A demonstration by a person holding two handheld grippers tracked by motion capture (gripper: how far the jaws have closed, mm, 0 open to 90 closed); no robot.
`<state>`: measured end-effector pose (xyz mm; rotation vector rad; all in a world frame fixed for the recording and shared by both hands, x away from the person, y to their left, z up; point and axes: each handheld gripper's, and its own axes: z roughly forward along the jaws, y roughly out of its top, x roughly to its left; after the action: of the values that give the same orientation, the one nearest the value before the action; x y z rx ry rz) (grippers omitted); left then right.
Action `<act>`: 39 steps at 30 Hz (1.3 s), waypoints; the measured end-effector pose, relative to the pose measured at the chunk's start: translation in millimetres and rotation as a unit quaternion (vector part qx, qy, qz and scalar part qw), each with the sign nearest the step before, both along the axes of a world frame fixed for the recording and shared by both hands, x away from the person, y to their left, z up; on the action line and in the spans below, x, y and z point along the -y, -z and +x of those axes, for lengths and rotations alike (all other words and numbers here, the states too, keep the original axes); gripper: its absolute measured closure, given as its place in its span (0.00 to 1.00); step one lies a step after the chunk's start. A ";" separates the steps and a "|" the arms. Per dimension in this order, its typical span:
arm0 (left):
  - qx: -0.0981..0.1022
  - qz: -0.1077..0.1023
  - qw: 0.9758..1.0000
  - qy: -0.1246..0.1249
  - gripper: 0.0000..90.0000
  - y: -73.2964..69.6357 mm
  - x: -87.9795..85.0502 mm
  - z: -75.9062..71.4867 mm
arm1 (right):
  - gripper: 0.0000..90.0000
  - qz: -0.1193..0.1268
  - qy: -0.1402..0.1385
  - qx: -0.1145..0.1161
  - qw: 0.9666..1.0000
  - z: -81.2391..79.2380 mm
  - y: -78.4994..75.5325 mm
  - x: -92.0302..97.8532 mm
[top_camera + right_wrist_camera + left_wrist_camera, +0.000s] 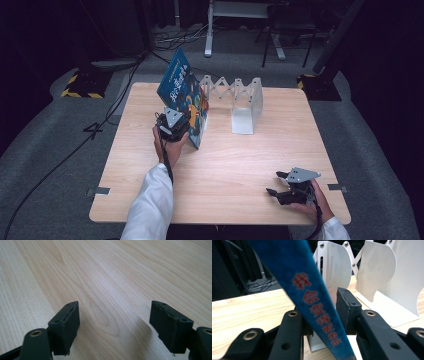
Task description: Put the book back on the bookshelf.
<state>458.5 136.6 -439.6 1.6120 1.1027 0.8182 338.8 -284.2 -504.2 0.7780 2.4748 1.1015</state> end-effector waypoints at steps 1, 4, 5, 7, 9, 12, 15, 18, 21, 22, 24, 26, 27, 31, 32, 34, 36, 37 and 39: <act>0.000 0.000 1.000 0.000 0.75 0.0 0.0 0.0 | 0.28 0.000 -0.001 -0.001 1.000 0.2 -0.1 0.1; -0.001 0.008 1.000 0.001 0.73 1.7 0.1 -0.6 | 0.28 0.000 -0.001 -0.001 1.000 0.2 -0.1 0.1; -0.001 0.008 1.000 0.002 0.72 2.1 0.0 -0.9 | 0.28 0.000 -0.001 -0.001 1.000 0.2 -0.1 0.1; -0.001 0.008 1.000 0.004 0.71 2.4 0.0 -1.2 | 0.28 0.000 -0.001 -0.002 1.000 0.3 -0.1 0.2; -0.004 0.008 1.000 0.007 0.70 2.0 -0.1 -1.9 | 0.28 0.000 0.000 -0.002 1.000 0.3 -0.1 0.2; -0.003 0.004 1.000 0.011 0.66 0.9 -0.6 -3.0 | 0.28 0.000 0.000 -0.002 1.000 0.4 -0.1 0.2; -0.003 0.001 1.000 0.011 0.65 -0.3 -1.7 -4.2 | 0.27 0.000 0.000 -0.003 1.000 0.5 -0.1 0.3; -0.002 0.001 1.000 0.012 0.65 -1.0 -2.8 -4.7 | 0.28 0.000 0.000 -0.003 1.000 0.5 -0.1 0.3; -0.003 0.000 1.000 0.014 0.64 -1.7 -3.3 -5.6 | 0.27 0.001 -0.001 -0.003 1.000 0.6 0.0 0.3; -0.004 -0.001 1.000 0.015 0.64 -1.9 -3.5 -5.8 | 0.28 0.001 -0.001 -0.003 1.000 0.6 0.0 0.2; -0.004 -0.001 1.000 0.016 0.64 -2.1 -3.7 -6.4 | 0.27 0.000 0.000 -0.003 1.000 0.5 -0.1 0.3; -0.004 -0.004 1.000 0.019 0.62 -2.4 -4.8 -7.2 | 0.27 0.001 -0.001 -0.003 1.000 0.7 0.0 0.3; -0.005 -0.005 1.000 0.020 0.62 -2.6 -5.4 -7.6 | 0.27 0.001 -0.001 -0.003 1.000 0.6 0.0 0.3; -0.005 -0.003 1.000 0.026 0.62 -3.4 -7.9 -10.2 | 0.27 0.001 -0.001 -0.003 1.000 0.7 0.0 0.3; -0.006 -0.001 1.000 0.028 0.62 -3.5 -8.5 -10.9 | 0.27 0.001 -0.001 -0.003 1.000 0.8 0.0 0.3; -0.008 0.003 1.000 0.030 0.62 -3.5 -9.7 -11.9 | 0.27 0.000 -0.001 -0.003 1.000 0.7 0.0 0.3; -0.009 0.003 0.999 0.035 0.62 -4.0 -11.7 -13.3 | 0.27 0.000 0.000 -0.003 1.000 0.8 0.0 0.3; -0.008 0.004 0.999 0.037 0.62 -4.6 -12.6 -13.6 | 0.27 0.000 0.000 -0.003 1.000 0.8 0.0 0.2; -0.008 0.009 0.999 0.041 0.62 -5.9 -14.2 -14.7 | 0.27 0.001 0.001 -0.003 1.000 0.9 0.0 0.2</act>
<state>443.8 150.8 -433.7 1.6710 1.0369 0.7652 339.7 -284.4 -504.2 0.7850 2.4781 1.1029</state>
